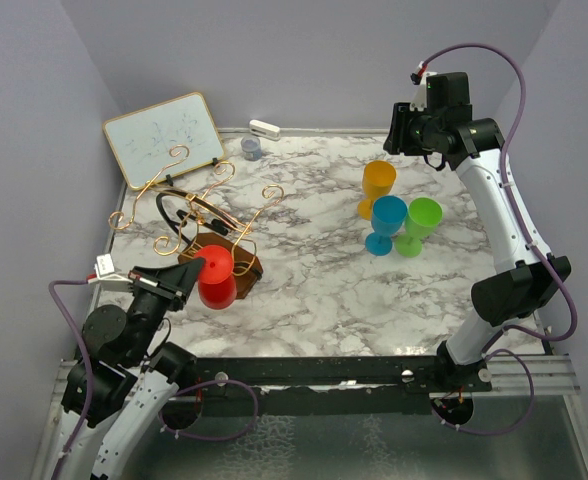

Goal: Take the wine glass off the wine glass rack

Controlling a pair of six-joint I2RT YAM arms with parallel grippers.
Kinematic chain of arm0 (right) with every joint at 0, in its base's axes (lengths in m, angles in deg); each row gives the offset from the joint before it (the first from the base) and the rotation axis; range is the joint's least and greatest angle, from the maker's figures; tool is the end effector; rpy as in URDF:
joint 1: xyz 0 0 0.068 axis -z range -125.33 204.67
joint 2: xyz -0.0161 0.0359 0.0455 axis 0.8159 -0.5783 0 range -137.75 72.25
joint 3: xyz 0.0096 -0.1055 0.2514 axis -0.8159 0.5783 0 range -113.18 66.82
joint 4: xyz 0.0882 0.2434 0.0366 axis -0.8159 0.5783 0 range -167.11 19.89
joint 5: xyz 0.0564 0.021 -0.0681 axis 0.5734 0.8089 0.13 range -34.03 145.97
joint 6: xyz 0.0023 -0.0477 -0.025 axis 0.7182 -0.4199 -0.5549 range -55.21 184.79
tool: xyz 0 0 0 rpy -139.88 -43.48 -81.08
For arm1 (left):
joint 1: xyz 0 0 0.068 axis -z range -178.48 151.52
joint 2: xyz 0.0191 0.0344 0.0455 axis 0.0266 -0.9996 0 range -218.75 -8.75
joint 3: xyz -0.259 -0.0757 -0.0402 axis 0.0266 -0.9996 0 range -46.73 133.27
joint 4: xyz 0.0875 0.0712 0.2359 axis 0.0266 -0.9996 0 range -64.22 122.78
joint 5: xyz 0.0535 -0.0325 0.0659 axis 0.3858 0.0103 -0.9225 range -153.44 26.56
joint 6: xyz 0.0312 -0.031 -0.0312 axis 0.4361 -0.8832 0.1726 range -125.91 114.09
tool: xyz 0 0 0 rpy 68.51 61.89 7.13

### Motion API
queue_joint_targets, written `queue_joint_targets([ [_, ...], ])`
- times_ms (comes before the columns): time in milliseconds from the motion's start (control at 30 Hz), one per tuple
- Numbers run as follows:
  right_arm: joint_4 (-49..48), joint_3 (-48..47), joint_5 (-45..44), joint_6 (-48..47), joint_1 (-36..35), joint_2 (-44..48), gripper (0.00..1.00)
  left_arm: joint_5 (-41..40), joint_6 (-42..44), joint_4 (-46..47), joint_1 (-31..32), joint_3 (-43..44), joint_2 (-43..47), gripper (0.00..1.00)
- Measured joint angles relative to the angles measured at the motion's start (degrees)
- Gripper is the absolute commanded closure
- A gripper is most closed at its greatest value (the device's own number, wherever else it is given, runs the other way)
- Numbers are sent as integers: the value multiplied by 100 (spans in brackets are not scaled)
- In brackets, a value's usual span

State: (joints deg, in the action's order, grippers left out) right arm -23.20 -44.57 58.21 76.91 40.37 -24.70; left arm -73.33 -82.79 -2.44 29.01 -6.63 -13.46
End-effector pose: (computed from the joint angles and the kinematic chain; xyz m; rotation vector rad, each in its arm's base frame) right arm 0.3472 0.0899 0.4252 -0.0643 2.2743 0.2888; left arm 0.0303 -0.0088 0.3263 -0.8520 1.4965 -1.2684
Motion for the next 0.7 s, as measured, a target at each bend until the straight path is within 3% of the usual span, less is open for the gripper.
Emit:
queue_joint_targets([
  [700, -4, 20, 0, 0, 0, 0, 57, 284, -17, 31, -4, 0, -122, 100],
])
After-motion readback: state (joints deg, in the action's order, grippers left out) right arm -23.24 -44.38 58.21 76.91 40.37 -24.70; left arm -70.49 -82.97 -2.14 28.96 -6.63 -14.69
